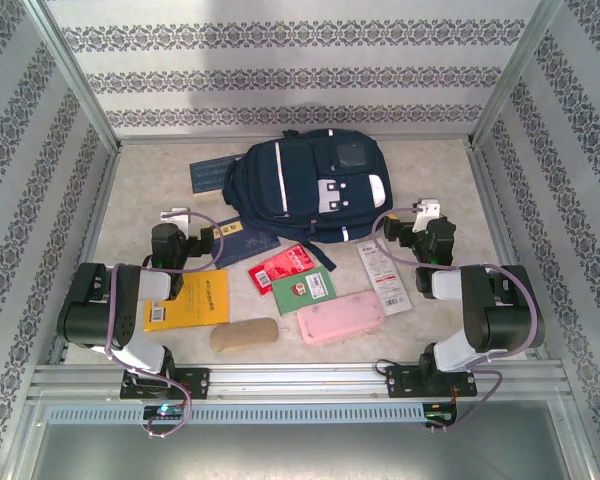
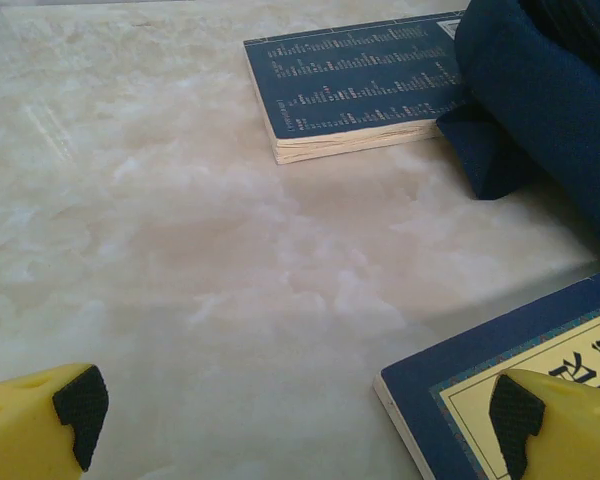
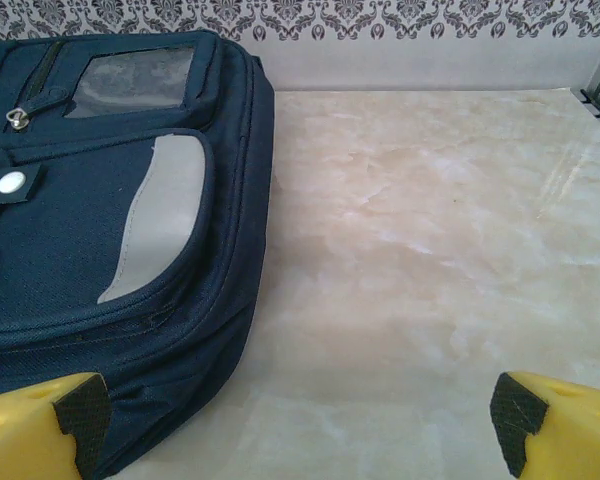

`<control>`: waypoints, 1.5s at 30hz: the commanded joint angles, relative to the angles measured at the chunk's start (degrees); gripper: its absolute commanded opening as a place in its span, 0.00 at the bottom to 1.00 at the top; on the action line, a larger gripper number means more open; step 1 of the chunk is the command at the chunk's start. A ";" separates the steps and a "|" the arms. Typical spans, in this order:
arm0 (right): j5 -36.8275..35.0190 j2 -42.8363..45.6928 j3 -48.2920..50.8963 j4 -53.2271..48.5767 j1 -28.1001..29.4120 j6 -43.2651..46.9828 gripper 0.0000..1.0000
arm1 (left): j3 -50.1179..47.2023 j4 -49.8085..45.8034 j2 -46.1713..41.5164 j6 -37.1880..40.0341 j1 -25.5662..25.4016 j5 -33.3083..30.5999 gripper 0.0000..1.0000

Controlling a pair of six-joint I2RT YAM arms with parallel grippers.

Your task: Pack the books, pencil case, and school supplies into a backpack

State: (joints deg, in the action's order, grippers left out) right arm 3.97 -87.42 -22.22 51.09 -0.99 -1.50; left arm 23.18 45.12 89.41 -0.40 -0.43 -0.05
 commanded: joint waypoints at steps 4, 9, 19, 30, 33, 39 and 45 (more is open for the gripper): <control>1.24 0.49 -0.08 0.38 -0.08 0.02 0.98 | 0.46 2.62 -0.02 0.76 -0.21 0.10 0.99; 1.13 0.51 -0.02 0.41 0.03 0.10 0.98 | 0.82 1.84 -0.02 0.39 0.70 2.25 0.99; 0.87 0.58 -0.02 0.33 0.20 0.22 0.98 | 0.81 1.79 0.07 0.40 0.51 2.06 0.99; 5.26 5.52 -1.27 -4.60 0.67 1.91 0.98 | 5.30 -12.15 -8.24 0.61 0.56 2.22 0.99; -1.85 15.66 -3.17 -15.60 4.19 3.79 0.98 | 6.40 -17.33 -18.35 2.77 -0.36 1.21 0.99; -7.84 34.44 -8.29 -28.19 18.58 6.83 0.98 | 19.26 -43.70 -32.93 -0.47 -7.79 4.73 0.99; -17.23 38.28 -24.14 -47.59 37.75 1.81 0.98 | 35.45 -70.24 -39.10 -13.33 -20.66 -3.28 1.00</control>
State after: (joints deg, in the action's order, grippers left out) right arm -4.80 -49.36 -39.55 17.12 30.92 3.40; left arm 52.95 -4.97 51.35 -6.46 -16.82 1.54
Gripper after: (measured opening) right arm 0.980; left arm 0.994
